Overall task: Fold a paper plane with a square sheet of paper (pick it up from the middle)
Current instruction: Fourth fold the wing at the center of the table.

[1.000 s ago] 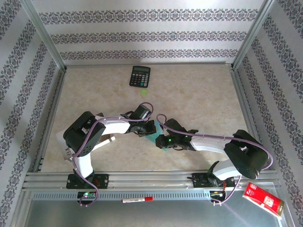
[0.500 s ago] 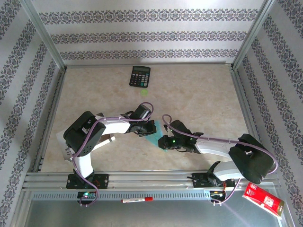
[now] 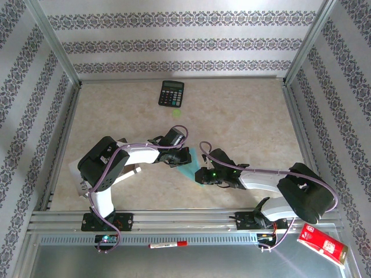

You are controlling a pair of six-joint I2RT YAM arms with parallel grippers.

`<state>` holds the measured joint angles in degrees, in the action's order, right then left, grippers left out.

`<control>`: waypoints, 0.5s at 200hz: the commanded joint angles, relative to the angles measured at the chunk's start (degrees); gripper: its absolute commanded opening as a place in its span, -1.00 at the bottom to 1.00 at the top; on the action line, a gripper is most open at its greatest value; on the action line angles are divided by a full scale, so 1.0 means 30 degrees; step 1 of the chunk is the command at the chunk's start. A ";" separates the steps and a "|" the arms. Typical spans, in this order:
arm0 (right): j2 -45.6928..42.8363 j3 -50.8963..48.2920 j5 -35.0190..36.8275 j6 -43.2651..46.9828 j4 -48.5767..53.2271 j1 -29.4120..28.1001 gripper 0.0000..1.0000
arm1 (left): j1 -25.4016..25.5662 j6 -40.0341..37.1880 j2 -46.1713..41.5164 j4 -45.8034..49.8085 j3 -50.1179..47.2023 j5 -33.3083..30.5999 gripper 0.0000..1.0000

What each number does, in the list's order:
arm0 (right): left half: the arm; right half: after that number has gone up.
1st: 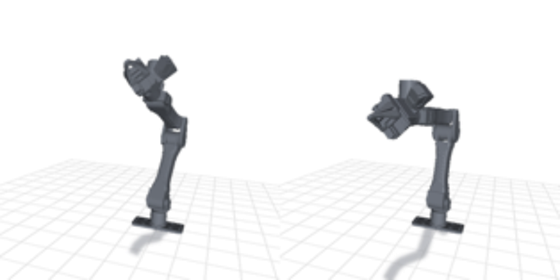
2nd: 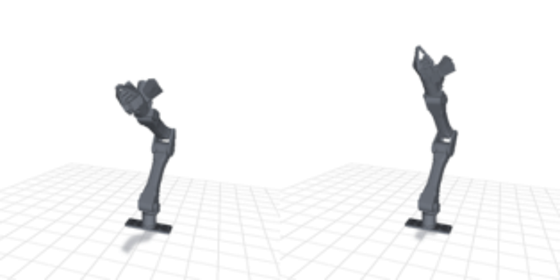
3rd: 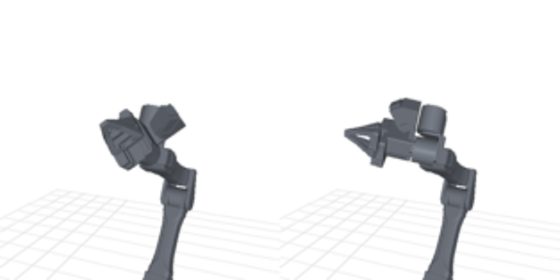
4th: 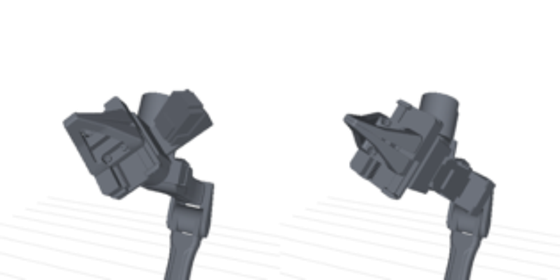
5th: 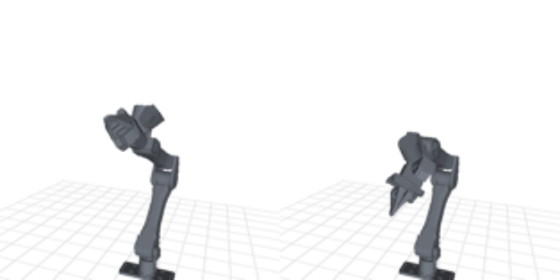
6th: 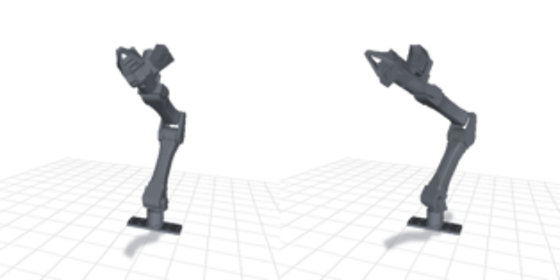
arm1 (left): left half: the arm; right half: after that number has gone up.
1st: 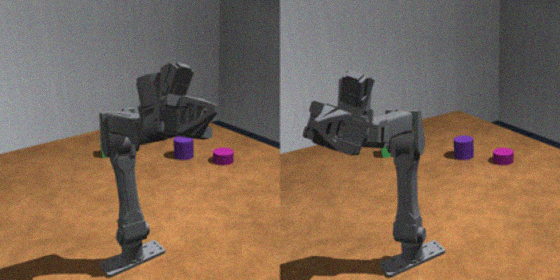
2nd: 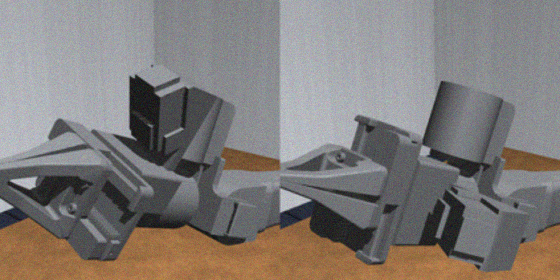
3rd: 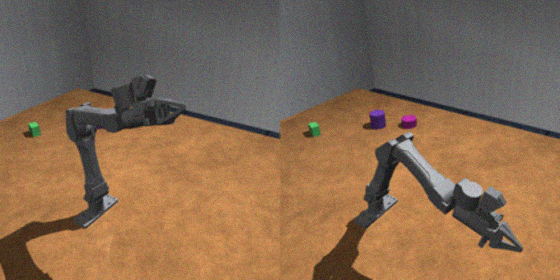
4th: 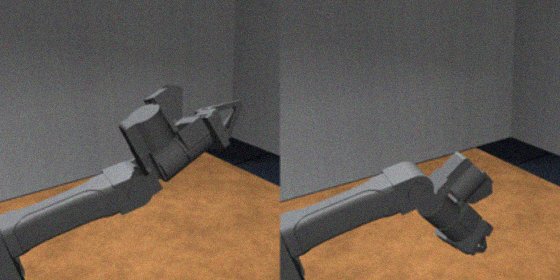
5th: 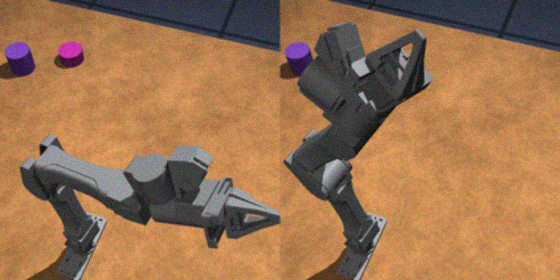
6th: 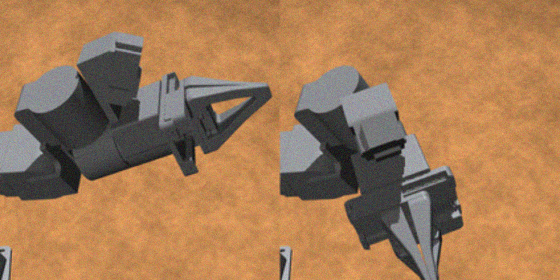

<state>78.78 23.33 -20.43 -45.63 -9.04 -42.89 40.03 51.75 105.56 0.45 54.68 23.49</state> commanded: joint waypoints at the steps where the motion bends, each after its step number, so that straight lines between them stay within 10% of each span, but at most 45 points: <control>1: 0.0302 -0.0351 0.0015 -0.0459 -0.0396 -0.0195 -0.75 | 0.0162 -0.0429 0.0676 0.1021 0.0137 -0.0691 -0.93; 100: 0.0318 -0.1695 0.0480 -0.1280 -0.0324 -0.0738 -0.79 | 0.0133 -0.0425 0.0849 0.1169 0.0089 -0.1052 -0.94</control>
<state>79.68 21.30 -19.92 -48.27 -12.80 -43.79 40.03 51.40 105.71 0.47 54.78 23.49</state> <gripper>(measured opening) 0.107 0.044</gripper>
